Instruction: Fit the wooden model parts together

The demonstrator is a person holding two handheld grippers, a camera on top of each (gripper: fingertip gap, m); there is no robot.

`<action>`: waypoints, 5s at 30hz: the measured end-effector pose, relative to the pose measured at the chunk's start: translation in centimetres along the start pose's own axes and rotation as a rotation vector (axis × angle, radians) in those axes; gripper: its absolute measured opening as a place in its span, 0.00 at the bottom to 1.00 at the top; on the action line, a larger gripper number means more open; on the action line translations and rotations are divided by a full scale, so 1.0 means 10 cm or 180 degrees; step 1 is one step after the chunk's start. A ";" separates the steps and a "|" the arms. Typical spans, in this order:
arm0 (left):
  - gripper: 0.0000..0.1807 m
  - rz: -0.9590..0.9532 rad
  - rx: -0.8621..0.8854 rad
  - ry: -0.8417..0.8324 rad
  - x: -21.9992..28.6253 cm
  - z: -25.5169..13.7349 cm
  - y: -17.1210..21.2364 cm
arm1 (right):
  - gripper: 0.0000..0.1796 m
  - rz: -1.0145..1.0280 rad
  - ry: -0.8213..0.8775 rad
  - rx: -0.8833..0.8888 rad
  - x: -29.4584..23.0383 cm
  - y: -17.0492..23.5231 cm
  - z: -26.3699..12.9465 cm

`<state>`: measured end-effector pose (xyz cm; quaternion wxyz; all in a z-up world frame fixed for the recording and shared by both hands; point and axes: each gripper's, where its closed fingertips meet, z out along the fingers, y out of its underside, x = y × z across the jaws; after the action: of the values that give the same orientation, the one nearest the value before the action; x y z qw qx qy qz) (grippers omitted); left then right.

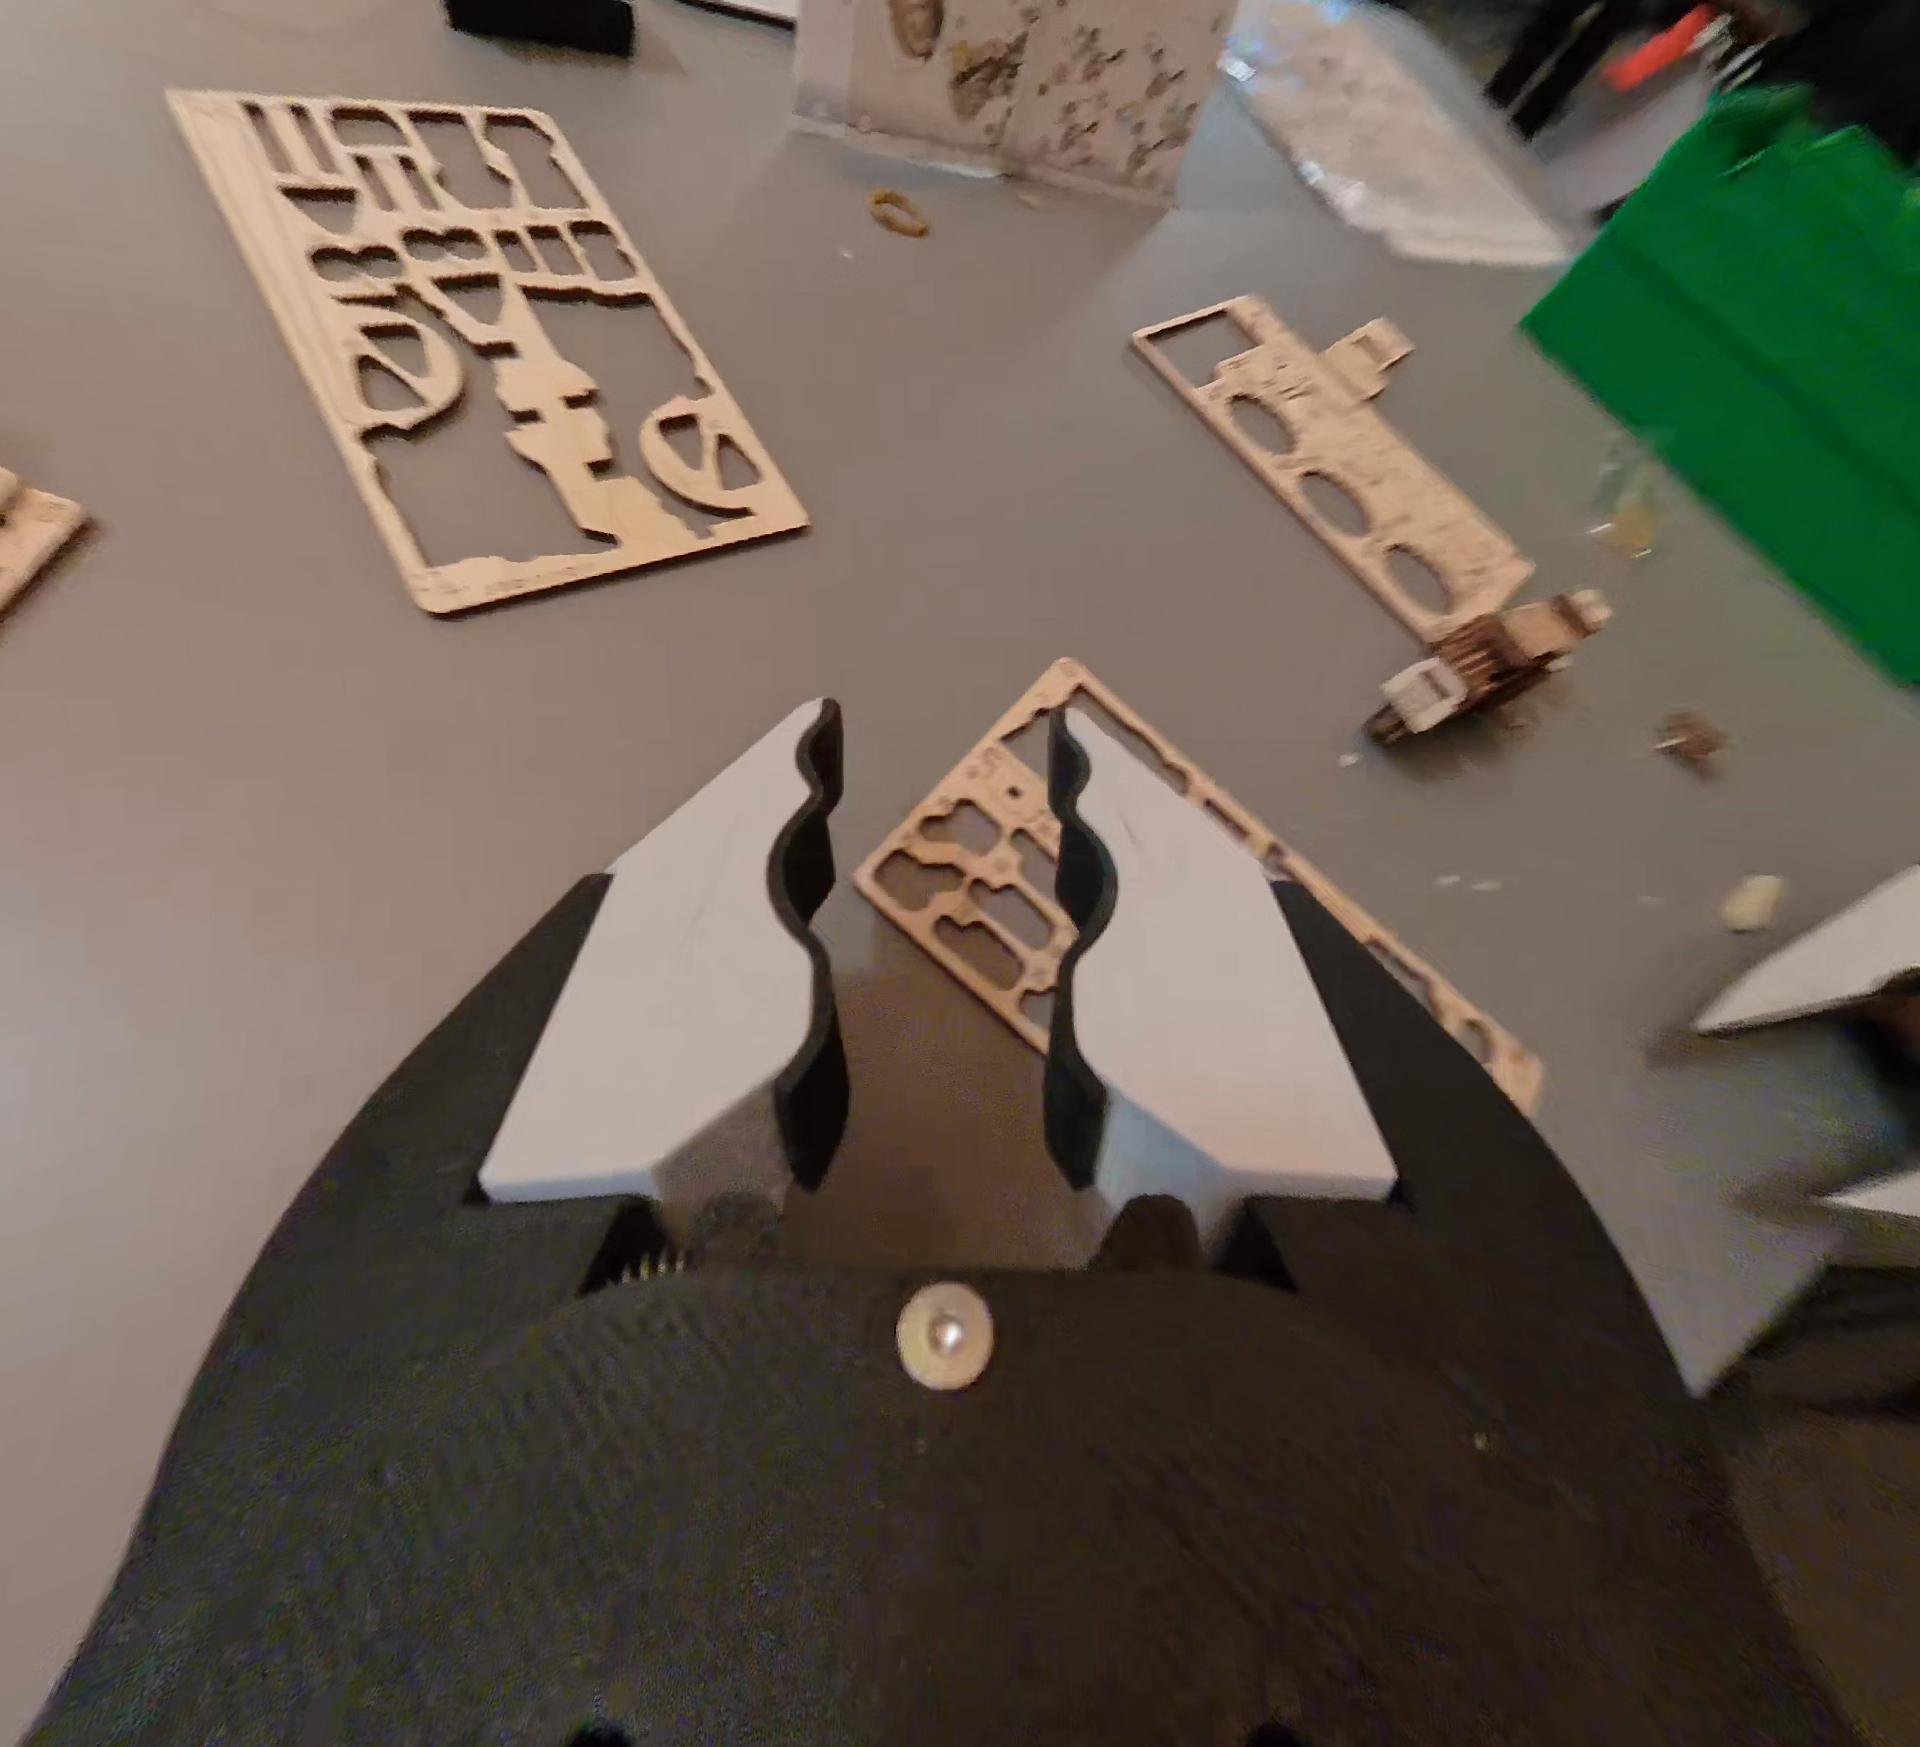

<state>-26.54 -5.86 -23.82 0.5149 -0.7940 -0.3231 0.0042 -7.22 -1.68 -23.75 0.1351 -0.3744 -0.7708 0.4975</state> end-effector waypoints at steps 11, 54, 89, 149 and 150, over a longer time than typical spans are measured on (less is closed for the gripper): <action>0.18 0.0360 -0.0490 -0.0271 -0.09 0.04 0.21 | 0.17 0.0023 0.0025 0.0012 0.02 0.00 -0.02; 0.00 0.1040 -0.0909 0.0159 0.39 0.11 0.52 | 0.22 -0.0782 0.0118 -0.0474 -0.22 0.20 0.22; 0.23 -0.0144 -0.0688 0.0797 0.45 0.01 0.30 | 0.16 -0.1264 -0.0125 -0.0654 -0.43 0.29 0.25; 0.01 -0.1118 -0.0194 0.2533 1.48 -0.78 0.40 | 0.02 0.1330 -0.1144 0.1058 -0.01 -0.63 -0.02; 0.04 -0.0931 -0.0248 0.2407 1.50 -0.74 0.45 | 0.00 0.1377 -0.1217 0.1088 -0.01 -0.64 -0.06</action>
<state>-9.93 -5.30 -19.13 0.5621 -0.7042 -0.2204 -0.3736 -9.66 -2.80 -17.97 -0.0599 -0.4012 -0.5902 0.6979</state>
